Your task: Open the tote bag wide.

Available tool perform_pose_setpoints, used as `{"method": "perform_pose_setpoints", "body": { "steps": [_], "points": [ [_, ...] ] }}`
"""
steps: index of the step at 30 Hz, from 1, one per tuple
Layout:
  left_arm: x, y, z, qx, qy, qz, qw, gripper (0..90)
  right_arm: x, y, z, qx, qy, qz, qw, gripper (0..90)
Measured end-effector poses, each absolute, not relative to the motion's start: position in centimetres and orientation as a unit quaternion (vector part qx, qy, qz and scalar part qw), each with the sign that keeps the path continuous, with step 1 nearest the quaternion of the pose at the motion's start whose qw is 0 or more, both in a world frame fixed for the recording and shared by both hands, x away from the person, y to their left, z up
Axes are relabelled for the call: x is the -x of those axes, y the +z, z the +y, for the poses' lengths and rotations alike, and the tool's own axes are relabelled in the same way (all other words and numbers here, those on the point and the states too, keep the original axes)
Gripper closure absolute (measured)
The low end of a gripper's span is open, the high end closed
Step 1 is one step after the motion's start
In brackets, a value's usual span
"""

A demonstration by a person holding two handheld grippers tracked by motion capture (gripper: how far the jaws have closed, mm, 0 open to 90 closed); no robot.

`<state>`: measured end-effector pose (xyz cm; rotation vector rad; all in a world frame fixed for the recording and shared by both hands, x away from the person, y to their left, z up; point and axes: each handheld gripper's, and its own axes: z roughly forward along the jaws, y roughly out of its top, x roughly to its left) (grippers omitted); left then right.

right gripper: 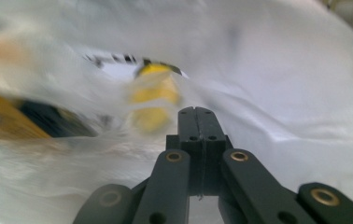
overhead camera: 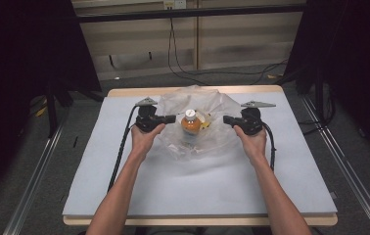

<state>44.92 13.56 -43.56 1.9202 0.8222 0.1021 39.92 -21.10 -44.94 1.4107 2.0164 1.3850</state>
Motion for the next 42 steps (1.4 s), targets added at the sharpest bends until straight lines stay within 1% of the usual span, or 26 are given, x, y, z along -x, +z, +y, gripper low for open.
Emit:
{"method": "perform_pose_setpoints", "body": {
  "steps": [1,2,6,8,11,12,15,16,19,21,22,23,25,26,29,31,34,40,42],
  "points": [
    [-44.9,-44.1,13.2,-0.798,0.035,0.342,0.496,90.0,-39.9,-44.9,-21.1,-0.493,0.484,0.705,0.158,90.0],
    [-44.8,-44.5,13.1,-0.806,0.035,0.342,0.481,90.0,-40.1,-45.6,-21.3,-0.500,0.477,0.707,0.155,90.0],
    [-44.2,-45.6,12.6,-0.819,0.024,0.338,0.463,90.0,-39.9,-48.2,-21.9,-0.520,0.446,0.716,0.136,90.0],
    [-43.2,-46.1,12.7,-0.839,0.026,0.327,0.435,90.0,-39.6,-48.8,-22.1,-0.524,0.431,0.722,0.133,90.0],
    [-42.6,-46.7,12.9,-0.843,0.022,0.327,0.427,90.0,-39.0,-49.4,-22.1,-0.524,0.414,0.732,0.133,90.0],
    [-42.2,-47.3,12.9,-0.855,0.019,0.318,0.409,90.0,-38.7,-49.5,-22.0,-0.523,0.406,0.737,0.134,90.0],
    [-41.6,-47.4,12.8,-0.866,0.017,0.306,0.395,90.0,-38.4,-49.2,-21.9,-0.517,0.399,0.745,0.133,90.0],
    [-41.4,-47.3,12.9,-0.867,0.016,0.303,0.396,90.0,-37.9,-48.5,-21.7,-0.504,0.405,0.751,0.134,90.0],
    [-40.5,-46.6,14.3,-0.861,0.006,0.304,0.407,90.0,-37.0,-46.7,-21.6,-0.481,0.435,0.750,0.128,90.0],
    [-39.9,-45.7,14.9,-0.857,0.012,0.299,0.419,90.0,-36.3,-45.5,-21.2,-0.460,0.447,0.758,0.121,90.0],
    [-39.9,-45.7,14.9,-0.857,0.012,0.299,0.419,90.0,-35.9,-45.0,-20.9,-0.451,0.450,0.762,0.116,90.0],
    [-39.2,-44.3,15.1,-0.854,0.017,0.285,0.435,90.0,-35.5,-44.4,-20.5,-0.442,0.451,0.767,0.113,90.0],
    [-39.0,-43.7,15.1,-0.850,0.020,0.282,0.445,90.0,-35.2,-44.0,-20.1,-0.432,0.453,0.772,0.111,90.0],
    [-38.9,-42.6,15.0,-0.844,0.015,0.275,0.461,90.0,-34.9,-43.1,-19.3,-0.416,0.459,0.778,0.104,90.0],
    [-39.2,-42.0,14.6,-0.845,0.017,0.271,0.461,90.0,-34.9,-42.5,-18.4,-0.401,0.469,0.782,0.091,90.0],
    [-39.8,-41.9,14.0,-0.844,0.023,0.273,0.462,90.0,-35.1,-42.3,-16.4,-0.374,0.458,0.803,0.076,90.0],
    [-40.5,-42.0,13.4,-0.843,0.026,0.282,0.457,90.0,-35.8,-42.5,-14.5,-0.359,0.431,0.825,0.076,90.0],
    [-42.0,-42.8,12.1,-0.858,0.028,0.288,0.425,90.0,-38.9,-42.5,-14.9,-0.386,0.419,0.817,0.089,90.0],
    [-42.3,-43.0,11.9,-0.858,0.027,0.289,0.424,90.0,-39.6,-42.5,-15.0,-0.388,0.415,0.818,0.088,90.0]
  ]
}}
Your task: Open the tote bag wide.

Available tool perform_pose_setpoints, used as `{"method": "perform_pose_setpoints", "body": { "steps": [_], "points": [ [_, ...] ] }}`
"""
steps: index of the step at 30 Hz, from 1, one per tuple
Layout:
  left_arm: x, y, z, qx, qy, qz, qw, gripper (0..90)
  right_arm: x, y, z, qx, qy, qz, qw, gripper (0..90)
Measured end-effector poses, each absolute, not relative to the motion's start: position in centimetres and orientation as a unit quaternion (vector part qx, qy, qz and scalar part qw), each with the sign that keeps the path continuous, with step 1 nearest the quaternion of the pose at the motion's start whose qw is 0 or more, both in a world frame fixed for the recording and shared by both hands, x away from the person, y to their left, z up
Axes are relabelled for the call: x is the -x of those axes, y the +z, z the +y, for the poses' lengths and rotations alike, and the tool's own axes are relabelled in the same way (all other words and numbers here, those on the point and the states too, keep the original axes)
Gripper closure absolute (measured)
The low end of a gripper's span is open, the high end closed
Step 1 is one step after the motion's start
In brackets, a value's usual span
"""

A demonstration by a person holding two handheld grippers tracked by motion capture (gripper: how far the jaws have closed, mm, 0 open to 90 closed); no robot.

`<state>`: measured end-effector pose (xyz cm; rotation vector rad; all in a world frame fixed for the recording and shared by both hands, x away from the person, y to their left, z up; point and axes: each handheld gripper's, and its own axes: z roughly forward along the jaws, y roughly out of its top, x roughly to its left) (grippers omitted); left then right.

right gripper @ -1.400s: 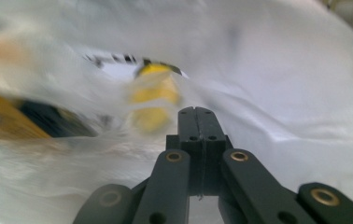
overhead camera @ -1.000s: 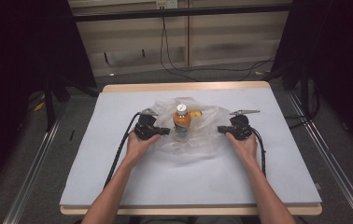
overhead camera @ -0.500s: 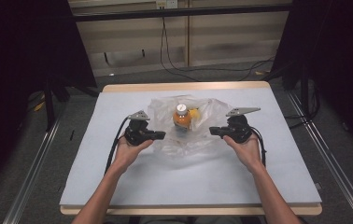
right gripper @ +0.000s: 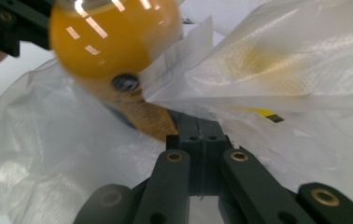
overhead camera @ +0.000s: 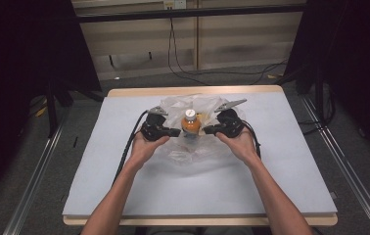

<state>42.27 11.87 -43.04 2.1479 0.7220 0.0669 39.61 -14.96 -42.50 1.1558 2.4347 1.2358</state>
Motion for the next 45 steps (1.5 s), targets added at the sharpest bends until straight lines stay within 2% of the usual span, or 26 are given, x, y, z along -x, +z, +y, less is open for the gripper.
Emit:
{"method": "perform_pose_setpoints", "body": {
  "steps": [7,13,23,30,35,38,45],
  "points": [
    [-43.2,-44.3,10.5,-0.887,0.026,0.281,0.366,90.0,-41.4,-43.6,-13.9,-0.389,0.366,0.842,0.071,90.0],
    [-43.1,-44.8,10.5,-0.920,0.015,0.245,0.304,90.0,-41.8,-44.1,-13.1,-0.364,0.272,0.890,0.047,90.0],
    [-41.1,-45.5,10.2,-0.952,0.002,0.207,0.228,90.0,-40.5,-44.1,-13.1,-0.315,0.166,0.934,0.000,90.0],
    [-39.9,-45.4,10.9,-0.962,-0.017,0.182,0.204,90.0,-39.1,-44.1,-14.7,-0.305,0.131,0.943,-0.003,90.0],
    [-39.3,-45.4,11.3,-0.958,-0.034,0.192,0.212,90.0,-38.2,-44.7,-16.1,-0.310,0.111,0.944,-0.026,90.0],
    [-39.0,-44.8,11.2,-0.958,-0.038,0.176,0.224,90.0,-37.8,-44.9,-16.3,-0.302,0.110,0.946,-0.035,90.0],
    [-38.1,-42.3,9.4,-0.938,-0.037,0.160,0.304,90.0,-36.3,-44.9,-15.7,-0.286,0.141,0.945,-0.071,90.0]
  ]
}}
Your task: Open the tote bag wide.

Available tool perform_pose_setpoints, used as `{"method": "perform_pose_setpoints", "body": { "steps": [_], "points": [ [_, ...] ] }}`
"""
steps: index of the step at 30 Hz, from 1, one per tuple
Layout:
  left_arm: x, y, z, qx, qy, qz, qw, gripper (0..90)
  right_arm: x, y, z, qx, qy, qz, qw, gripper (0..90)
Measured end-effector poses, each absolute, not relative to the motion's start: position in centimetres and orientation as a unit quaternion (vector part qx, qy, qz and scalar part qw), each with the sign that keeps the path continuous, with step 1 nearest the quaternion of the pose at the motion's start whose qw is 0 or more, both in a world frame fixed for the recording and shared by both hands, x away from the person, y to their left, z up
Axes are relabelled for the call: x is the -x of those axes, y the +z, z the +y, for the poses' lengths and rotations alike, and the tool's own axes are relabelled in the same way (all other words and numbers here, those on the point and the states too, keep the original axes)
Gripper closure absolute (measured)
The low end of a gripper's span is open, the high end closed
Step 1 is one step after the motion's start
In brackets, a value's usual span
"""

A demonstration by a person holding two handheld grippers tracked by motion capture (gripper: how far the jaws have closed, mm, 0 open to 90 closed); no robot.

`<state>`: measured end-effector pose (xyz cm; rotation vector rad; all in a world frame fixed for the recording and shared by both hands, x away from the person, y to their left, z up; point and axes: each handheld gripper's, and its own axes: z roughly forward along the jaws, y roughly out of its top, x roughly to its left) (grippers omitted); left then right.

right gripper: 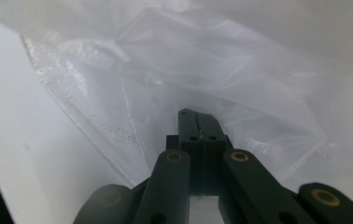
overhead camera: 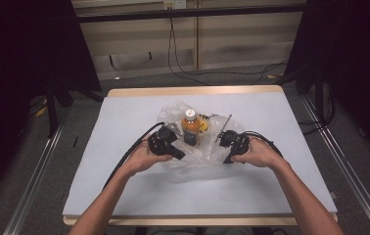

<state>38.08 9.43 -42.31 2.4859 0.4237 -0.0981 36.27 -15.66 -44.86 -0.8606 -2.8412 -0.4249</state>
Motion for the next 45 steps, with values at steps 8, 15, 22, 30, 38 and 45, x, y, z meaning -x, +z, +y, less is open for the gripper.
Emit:
{"method": "perform_pose_setpoints", "body": {
  "steps": [8,15,22,30,38,45],
  "points": [
    [-38.6,-41.9,6.8,-0.936,-0.029,0.148,0.318,90.0,-35.2,-44.9,-13.9,0.255,-0.142,-0.954,0.073,90.0],
    [-39.2,-42.4,5.1,-0.934,-0.026,0.155,0.322,90.0,-34.8,-44.9,-13.2,0.250,-0.146,-0.954,0.081,90.0],
    [-38.8,-43.9,3.1,-0.957,0.000,0.131,0.257,90.0,-34.8,-44.8,-13.0,0.247,-0.144,-0.955,0.083,90.0],
    [-37.4,-45.1,4.3,-0.979,-0.004,0.104,0.175,90.0,-35.7,-44.6,-14.4,0.270,-0.144,-0.951,0.049,90.0],
    [-36.9,-45.0,6.2,-0.981,-0.019,0.107,0.159,90.0,-36.7,-44.6,-16.1,0.300,-0.118,-0.946,0.025,90.0],
    [-36.2,-44.9,8.0,-0.980,-0.047,0.110,0.160,90.0,-36.6,-44.9,-17.7,0.313,-0.099,-0.944,0.024,90.0]
  ]
}}
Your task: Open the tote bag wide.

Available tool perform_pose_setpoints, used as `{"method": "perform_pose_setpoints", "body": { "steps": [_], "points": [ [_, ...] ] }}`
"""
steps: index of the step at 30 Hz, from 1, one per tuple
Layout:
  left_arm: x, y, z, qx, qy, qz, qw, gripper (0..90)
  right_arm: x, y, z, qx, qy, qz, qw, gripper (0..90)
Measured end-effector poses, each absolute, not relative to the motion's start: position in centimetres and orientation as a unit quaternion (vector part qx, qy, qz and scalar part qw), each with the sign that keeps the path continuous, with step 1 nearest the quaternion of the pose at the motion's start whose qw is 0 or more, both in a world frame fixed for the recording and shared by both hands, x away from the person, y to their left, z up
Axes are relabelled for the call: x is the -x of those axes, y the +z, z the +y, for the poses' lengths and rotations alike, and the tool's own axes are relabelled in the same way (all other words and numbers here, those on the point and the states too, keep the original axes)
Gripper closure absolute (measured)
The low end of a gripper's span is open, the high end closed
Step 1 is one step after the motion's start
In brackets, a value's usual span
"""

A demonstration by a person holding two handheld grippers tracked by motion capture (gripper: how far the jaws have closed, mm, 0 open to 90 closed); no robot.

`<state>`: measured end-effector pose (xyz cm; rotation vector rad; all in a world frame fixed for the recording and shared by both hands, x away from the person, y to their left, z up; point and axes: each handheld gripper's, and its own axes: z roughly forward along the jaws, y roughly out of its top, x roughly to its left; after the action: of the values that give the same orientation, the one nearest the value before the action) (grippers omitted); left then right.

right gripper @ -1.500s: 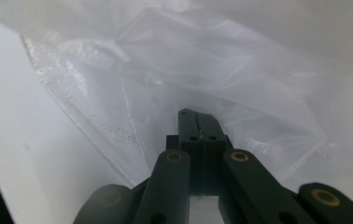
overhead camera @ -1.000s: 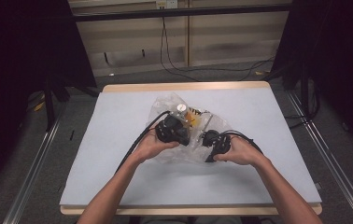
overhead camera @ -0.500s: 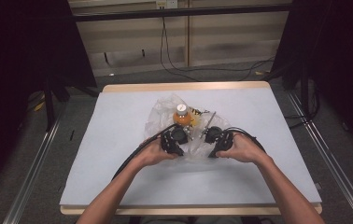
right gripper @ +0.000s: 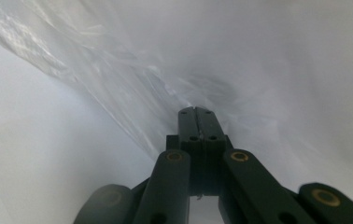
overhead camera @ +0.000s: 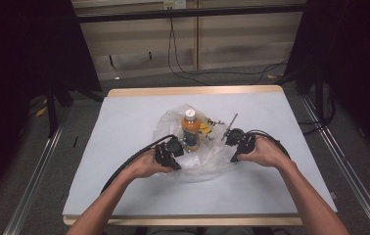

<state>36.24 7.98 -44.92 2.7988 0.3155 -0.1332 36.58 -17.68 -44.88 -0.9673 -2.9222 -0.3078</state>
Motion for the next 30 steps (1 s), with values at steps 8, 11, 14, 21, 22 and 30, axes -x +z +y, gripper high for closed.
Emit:
{"method": "perform_pose_setpoints", "body": {
  "steps": [8,11,14,21,22,30],
  "points": [
    [-36.4,-43.6,9.5,-0.972,-0.062,0.116,0.194,89.9,-35.9,-43.4,-18.2,0.303,-0.132,-0.943,0.035,90.0],
    [-36.7,-42.7,9.9,-0.967,-0.064,0.119,0.216,90.0,-35.4,-42.5,-18.2,0.294,-0.151,-0.943,0.046,90.0],
    [-36.8,-41.8,10.0,-0.966,-0.058,0.118,0.225,90.0,-34.6,-40.7,-17.8,0.275,-0.162,-0.947,0.047,90.0],
    [-37.5,-40.0,9.2,-0.958,-0.056,0.113,0.259,89.9,-34.9,-37.6,-16.5,0.252,-0.192,-0.948,0.033,90.0],
    [-37.7,-39.9,9.0,-0.956,-0.053,0.112,0.265,89.9,-34.9,-37.6,-16.5,0.252,-0.192,-0.948,0.033,90.0],
    [-40.1,-40.8,7.8,-0.956,-0.047,0.136,0.258,90.0,-36.8,-35.4,-12.6,0.228,-0.225,-0.947,0.017,90.0]
  ]
}}
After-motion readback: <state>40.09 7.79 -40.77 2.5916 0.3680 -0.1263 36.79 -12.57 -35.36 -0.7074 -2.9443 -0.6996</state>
